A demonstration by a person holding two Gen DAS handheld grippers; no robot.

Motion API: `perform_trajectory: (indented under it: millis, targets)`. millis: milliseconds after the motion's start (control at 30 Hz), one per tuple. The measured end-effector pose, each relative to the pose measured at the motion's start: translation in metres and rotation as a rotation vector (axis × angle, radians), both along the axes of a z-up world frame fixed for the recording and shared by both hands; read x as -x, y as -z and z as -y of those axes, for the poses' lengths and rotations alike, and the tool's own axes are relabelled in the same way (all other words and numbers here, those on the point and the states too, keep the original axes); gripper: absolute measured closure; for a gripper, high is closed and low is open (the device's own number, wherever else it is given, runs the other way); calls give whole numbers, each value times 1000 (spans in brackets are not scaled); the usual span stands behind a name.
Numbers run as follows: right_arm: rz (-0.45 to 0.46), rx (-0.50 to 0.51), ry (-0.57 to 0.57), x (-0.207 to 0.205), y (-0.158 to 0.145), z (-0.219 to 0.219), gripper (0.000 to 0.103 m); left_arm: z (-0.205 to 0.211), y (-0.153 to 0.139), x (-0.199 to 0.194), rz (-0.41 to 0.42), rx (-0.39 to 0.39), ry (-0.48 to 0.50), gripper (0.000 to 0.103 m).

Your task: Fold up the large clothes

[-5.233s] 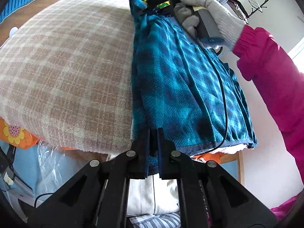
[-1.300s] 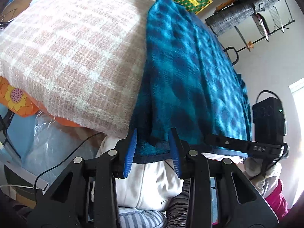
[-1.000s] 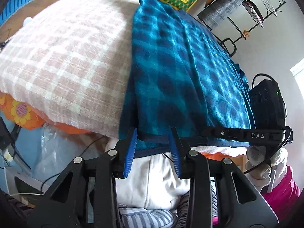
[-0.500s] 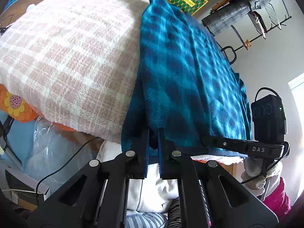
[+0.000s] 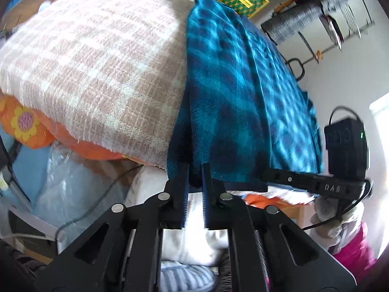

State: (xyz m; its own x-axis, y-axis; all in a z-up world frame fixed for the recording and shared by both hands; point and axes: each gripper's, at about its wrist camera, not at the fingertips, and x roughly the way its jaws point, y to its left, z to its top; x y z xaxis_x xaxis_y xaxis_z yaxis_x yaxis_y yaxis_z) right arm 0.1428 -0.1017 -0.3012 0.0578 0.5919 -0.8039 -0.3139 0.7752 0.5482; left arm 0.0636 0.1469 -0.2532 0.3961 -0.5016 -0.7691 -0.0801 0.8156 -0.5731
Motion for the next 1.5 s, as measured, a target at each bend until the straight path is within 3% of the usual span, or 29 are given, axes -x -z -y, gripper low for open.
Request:
perform_trajectory:
  millis: [67,100,267,400,500,533,600,633,667,833,933,1000,1133,1200,1233,1367,1500]
  targets:
    - [46,23,-6,2,-12,3,86,-13,-4,1,13,35,-47,48]
    - [77,33,-9,4,-21,4,83,-20,-6,3,28,42,-79,44]
    - [212,59,-42,7,-50,-6,81,-42,9,-1,-19,140,-146,43]
    - [207,66,-46,-7,-40,-19,81,-36,31,-7,-96,198,-142,44]
    - [186,75,-28,-17,-25,-21,76,-32,34,-8,-88,239,-151,44]
    - [184,76,-19,-18,-21,-22,77,-33,32,-7,-76,233,-155,49]
    - [163,67,3,-22,-10,-20,77,-27,25,-11,-66,204,-133,74]
    - [153,65,6,-24,-5,-15,79,-23,21,-14,-63,191,-109,95]
    - [153,64,7,-22,-3,-15,79,-17,15,-16,-49,161,-83,99]
    - [145,88,-32,-23,-6,-17,78,12,-31,-19,105,79,11,101]
    - [123,49,-16,-30,-24,-7,70,28,-50,-22,168,41,64,101]
    - [169,37,5,-40,-49,0,64,35,-55,-20,186,18,83,101]
    - [218,30,-14,-60,-83,-1,64,36,-47,-18,167,-29,70,101]
    - [238,58,-53,-66,-90,-12,64,23,-34,-16,118,-1,33,100]
    - [241,70,-68,-67,-88,-18,64,15,-28,-15,95,16,17,94]
    - [175,116,-121,-69,-60,-43,65,-24,-3,-8,20,115,-120,33]
    - [115,143,-127,-70,-27,-49,66,-43,20,-8,-42,243,-182,30]
